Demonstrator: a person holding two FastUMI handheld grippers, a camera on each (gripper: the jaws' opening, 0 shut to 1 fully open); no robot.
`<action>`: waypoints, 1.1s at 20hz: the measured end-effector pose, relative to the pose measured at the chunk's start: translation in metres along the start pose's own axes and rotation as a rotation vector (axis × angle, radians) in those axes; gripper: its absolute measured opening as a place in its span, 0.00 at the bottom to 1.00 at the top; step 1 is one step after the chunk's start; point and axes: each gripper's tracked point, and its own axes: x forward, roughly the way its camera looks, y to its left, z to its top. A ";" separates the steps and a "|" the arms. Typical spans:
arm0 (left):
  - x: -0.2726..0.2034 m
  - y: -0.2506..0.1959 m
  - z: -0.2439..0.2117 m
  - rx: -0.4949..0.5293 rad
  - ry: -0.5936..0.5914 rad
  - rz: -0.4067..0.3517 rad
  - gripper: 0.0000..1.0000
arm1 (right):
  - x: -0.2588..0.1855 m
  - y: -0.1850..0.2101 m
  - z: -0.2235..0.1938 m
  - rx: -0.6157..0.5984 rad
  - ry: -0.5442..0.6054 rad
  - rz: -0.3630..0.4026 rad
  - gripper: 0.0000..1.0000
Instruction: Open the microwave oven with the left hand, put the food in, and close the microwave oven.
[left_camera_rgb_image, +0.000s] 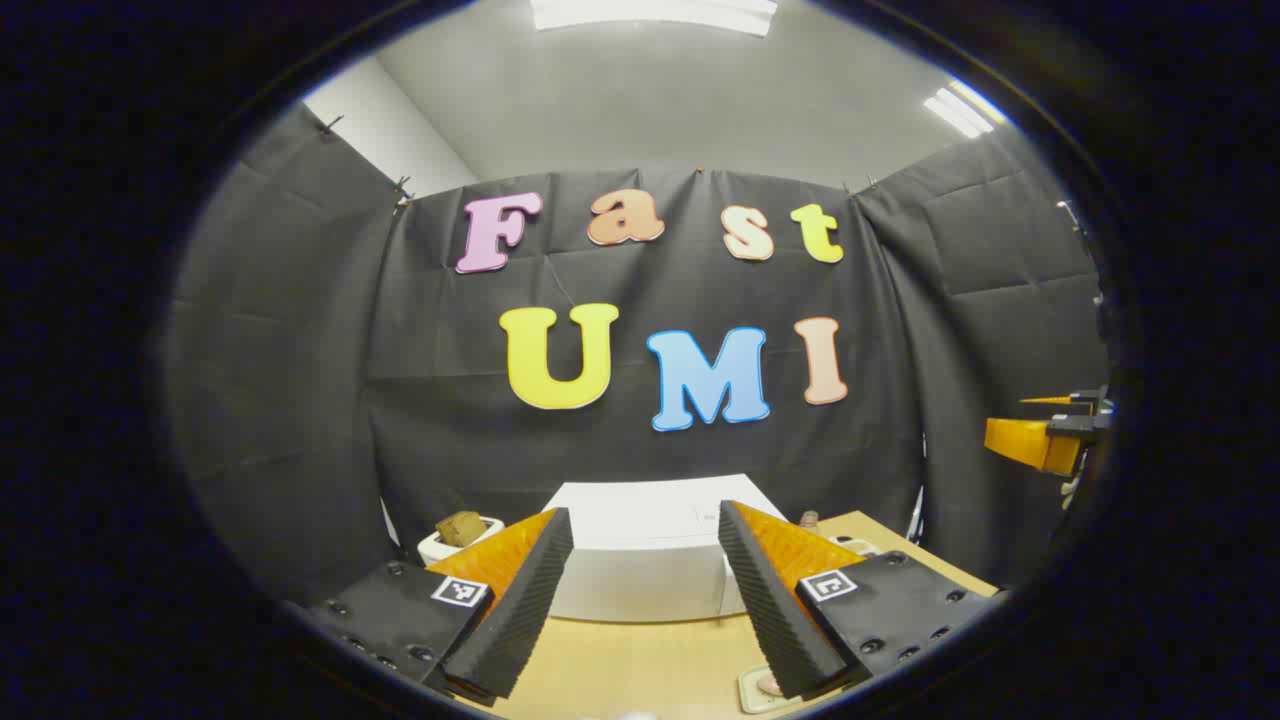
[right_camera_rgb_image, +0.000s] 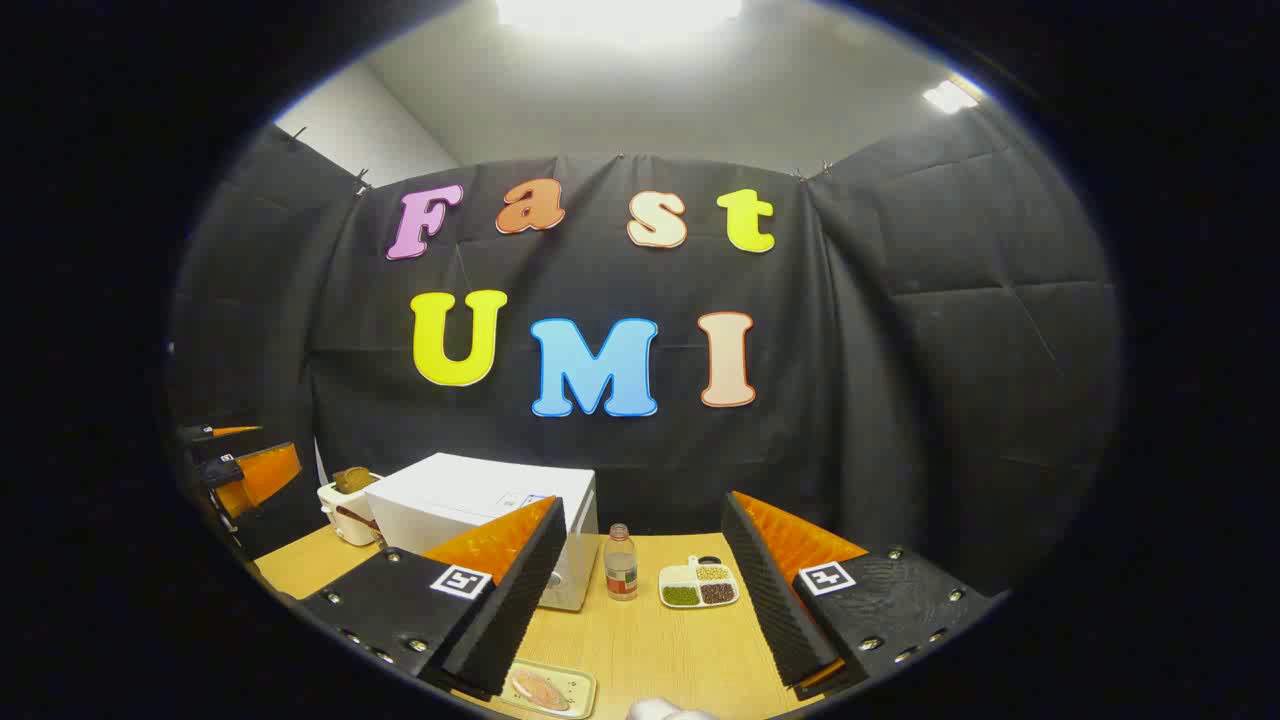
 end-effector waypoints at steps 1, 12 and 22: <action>0.001 0.001 -0.001 -0.002 0.001 0.000 0.95 | -0.001 -0.001 -0.003 -0.003 0.007 -0.002 0.96; 0.009 0.003 0.001 0.024 -0.004 0.015 1.00 | 0.008 -0.005 -0.004 0.007 0.007 -0.004 0.96; 0.017 0.003 -0.014 0.064 -0.002 0.030 0.98 | 0.012 -0.009 0.000 0.005 -0.001 -0.008 0.96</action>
